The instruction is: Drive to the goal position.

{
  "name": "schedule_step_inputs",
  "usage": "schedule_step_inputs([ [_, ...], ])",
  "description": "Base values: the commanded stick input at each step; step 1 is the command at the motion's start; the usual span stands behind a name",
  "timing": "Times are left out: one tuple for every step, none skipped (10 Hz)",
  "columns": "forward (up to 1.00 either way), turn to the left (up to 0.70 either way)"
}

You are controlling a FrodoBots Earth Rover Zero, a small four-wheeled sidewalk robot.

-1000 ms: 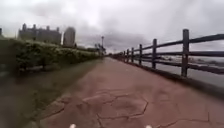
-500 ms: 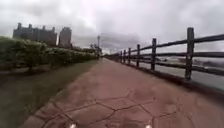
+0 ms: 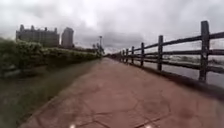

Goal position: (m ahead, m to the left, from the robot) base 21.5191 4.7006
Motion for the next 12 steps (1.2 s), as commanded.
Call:
schedule_step_inputs([
  [0.94,0.00],
  [0.95,0.00],
  [0.95,0.00],
  [0.95,0.00],
  [0.95,0.00],
  [0.95,0.00],
  [0.95,-0.04],
  [0.95,-0.38],
  [0.95,-0.38],
  [0.95,-0.38],
  [0.95,-0.38],
  [0.95,-0.38],
])
